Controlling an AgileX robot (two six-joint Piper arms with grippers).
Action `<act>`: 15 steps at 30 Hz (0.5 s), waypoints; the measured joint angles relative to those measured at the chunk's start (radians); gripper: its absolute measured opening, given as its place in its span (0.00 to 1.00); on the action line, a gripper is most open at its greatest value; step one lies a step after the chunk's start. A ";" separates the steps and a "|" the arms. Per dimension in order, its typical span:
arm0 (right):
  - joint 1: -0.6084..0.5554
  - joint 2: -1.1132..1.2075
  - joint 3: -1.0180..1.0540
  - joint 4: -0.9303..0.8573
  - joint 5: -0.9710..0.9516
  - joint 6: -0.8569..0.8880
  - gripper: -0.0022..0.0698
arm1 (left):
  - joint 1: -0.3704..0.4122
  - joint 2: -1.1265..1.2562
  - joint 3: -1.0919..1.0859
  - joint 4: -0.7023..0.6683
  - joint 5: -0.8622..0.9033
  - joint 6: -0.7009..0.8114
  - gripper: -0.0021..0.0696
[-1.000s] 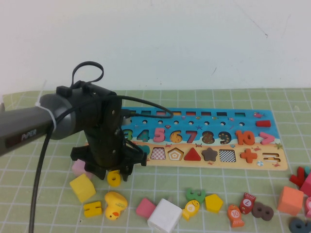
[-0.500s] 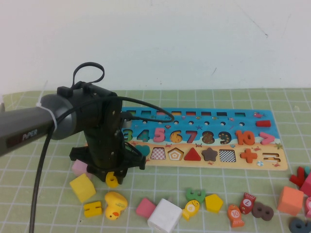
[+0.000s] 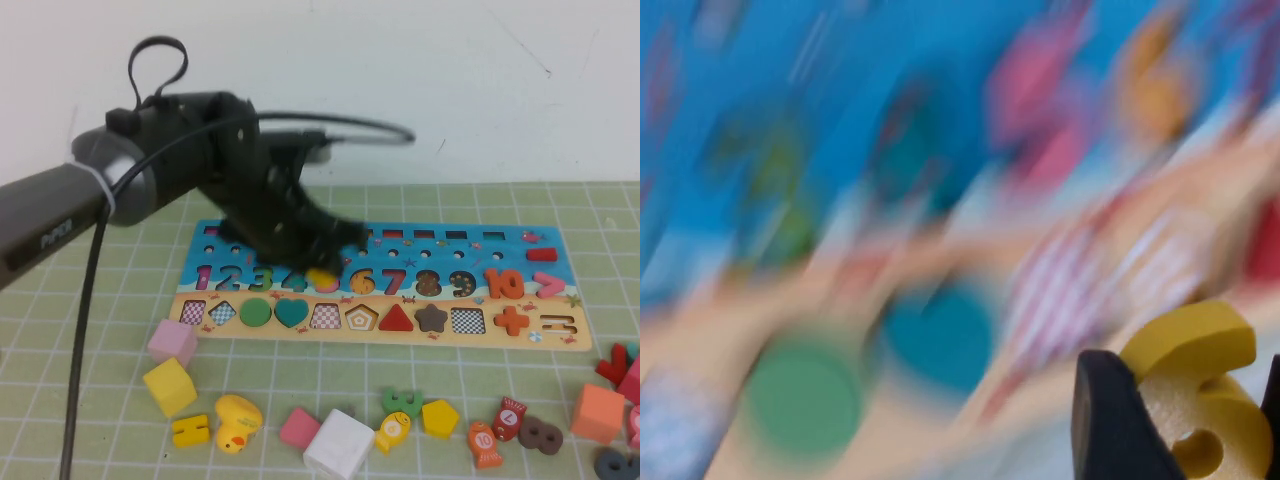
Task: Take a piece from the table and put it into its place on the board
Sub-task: Place the "number 6" into the hole of the number 6
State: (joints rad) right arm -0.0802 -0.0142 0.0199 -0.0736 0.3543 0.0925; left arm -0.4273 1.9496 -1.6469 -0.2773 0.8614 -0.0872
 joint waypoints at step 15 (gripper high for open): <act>0.000 0.000 0.000 0.000 0.000 0.000 0.03 | 0.000 0.260 -0.260 -0.134 -0.089 0.035 0.39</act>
State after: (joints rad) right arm -0.0802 -0.0142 0.0199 -0.0736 0.3543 0.0925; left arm -0.4273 2.2093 -1.9069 -0.4111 0.7729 -0.0527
